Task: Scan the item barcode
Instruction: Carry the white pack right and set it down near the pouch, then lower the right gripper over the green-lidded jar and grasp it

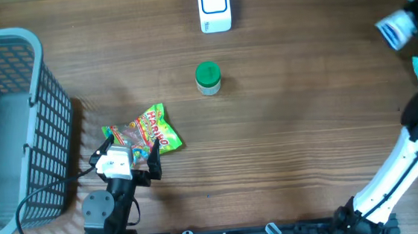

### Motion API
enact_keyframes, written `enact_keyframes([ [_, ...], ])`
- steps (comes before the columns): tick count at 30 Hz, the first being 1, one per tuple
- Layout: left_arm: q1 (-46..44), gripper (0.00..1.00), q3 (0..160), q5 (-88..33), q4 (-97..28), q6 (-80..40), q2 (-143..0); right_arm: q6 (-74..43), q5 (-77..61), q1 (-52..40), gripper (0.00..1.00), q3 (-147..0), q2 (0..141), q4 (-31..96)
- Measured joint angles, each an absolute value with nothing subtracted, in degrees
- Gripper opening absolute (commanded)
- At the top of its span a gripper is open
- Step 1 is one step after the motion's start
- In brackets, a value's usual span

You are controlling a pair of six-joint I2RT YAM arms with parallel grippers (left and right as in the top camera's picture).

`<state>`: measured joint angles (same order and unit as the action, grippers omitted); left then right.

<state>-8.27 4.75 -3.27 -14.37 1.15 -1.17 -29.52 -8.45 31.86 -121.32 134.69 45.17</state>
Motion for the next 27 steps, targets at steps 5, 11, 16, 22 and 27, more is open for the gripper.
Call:
enact_keyframes([
  [5, -8.3, 1.0, 4.8, -3.3, -14.4, 1.1, -1.2, -24.7, -3.8, 36.9, 0.99, -121.3, 135.0, 48.9],
  [11, -8.3, 1.0, 4.8, -3.3, -14.4, 1.1, -1.2, -23.1, -11.7, 33.4, 1.0, -121.1, 123.0, 58.1],
  [16, -8.3, 1.0, 4.8, -3.3, -14.4, 1.1, -1.2, -22.5, -18.6, 10.8, 1.0, -122.7, 107.4, 71.9],
  [22, -8.3, 1.0, 4.8, -3.3, -14.4, 1.1, -1.2, -12.3, -0.5, -30.3, 0.98, -121.2, 116.1, 63.2],
  [27, -8.3, 1.0, 4.8, -3.3, -14.4, 1.1, -1.2, -8.6, -1.1, -32.9, 1.0, -121.1, 130.6, 54.4],
])
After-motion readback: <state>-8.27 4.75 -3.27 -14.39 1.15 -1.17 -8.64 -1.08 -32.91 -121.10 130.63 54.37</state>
